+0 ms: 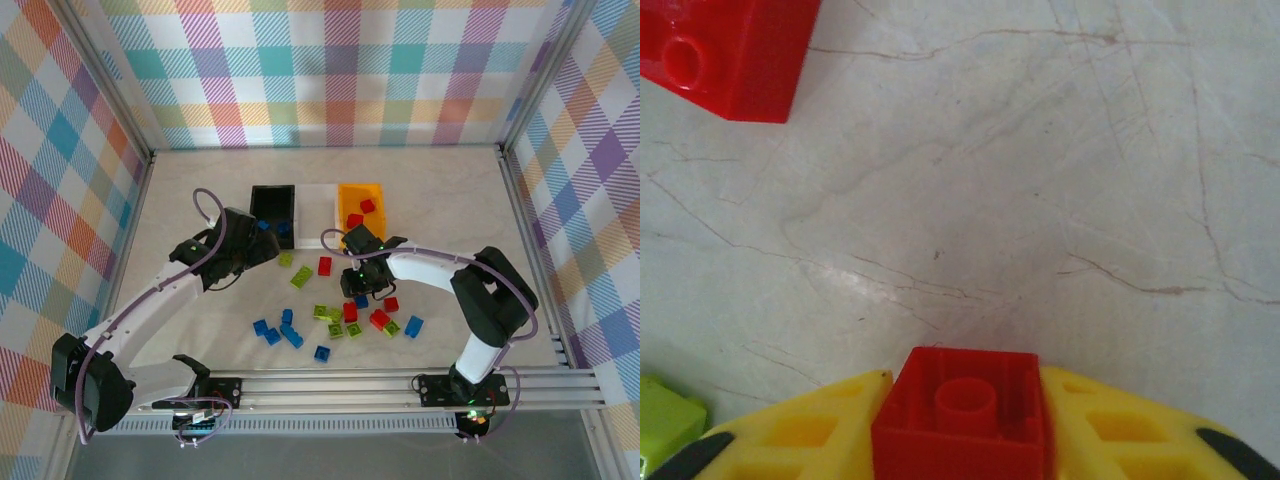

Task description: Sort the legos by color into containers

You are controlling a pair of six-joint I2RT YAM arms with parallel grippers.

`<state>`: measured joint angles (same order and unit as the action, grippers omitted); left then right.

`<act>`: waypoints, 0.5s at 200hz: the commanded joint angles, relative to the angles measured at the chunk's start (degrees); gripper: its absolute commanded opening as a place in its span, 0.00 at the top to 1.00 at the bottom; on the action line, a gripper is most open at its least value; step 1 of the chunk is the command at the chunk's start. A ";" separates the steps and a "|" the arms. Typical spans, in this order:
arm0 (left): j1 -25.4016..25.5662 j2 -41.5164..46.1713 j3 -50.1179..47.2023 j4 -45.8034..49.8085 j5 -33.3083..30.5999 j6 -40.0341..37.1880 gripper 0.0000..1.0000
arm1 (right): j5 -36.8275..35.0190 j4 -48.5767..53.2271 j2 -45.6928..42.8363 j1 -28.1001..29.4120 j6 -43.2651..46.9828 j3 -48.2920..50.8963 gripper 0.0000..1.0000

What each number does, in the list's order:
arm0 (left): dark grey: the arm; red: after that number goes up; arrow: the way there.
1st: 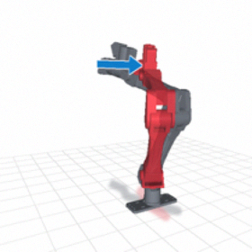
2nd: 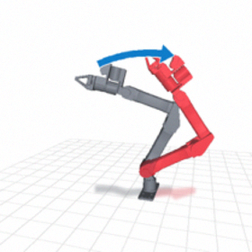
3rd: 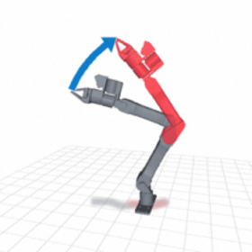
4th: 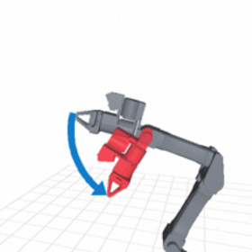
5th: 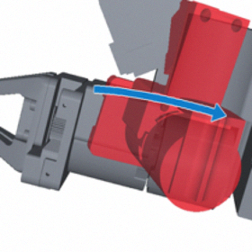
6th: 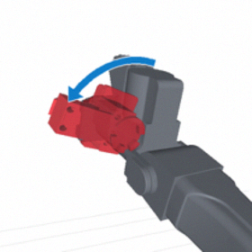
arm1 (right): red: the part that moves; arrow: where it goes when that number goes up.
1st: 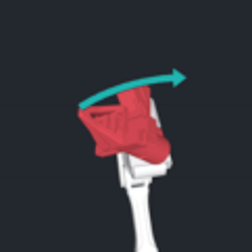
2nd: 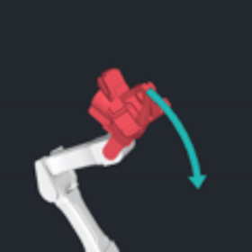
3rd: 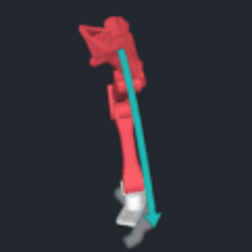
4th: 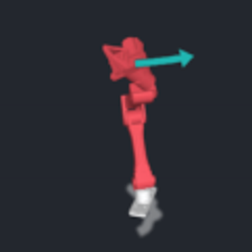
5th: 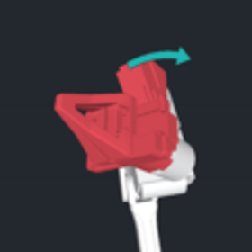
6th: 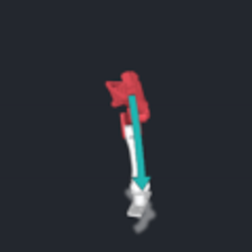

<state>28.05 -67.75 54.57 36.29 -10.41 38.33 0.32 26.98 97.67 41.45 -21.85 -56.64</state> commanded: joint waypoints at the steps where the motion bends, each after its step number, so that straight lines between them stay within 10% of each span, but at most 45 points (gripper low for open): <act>1: -0.11 1.03 -0.35 1.81 -1.30 0.17 0.00 | -1.20 0.69 -1.49 0.35 0.03 -1.02 0.65; 100: -0.54 1.69 -1.76 2.11 2.40 -1.19 0.00 | -0.23 5.25 3.51 -13.57 6.65 -25.78 0.68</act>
<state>27.94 -67.64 54.17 36.47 -9.39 38.06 -1.06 30.85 95.48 30.50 -17.06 -77.52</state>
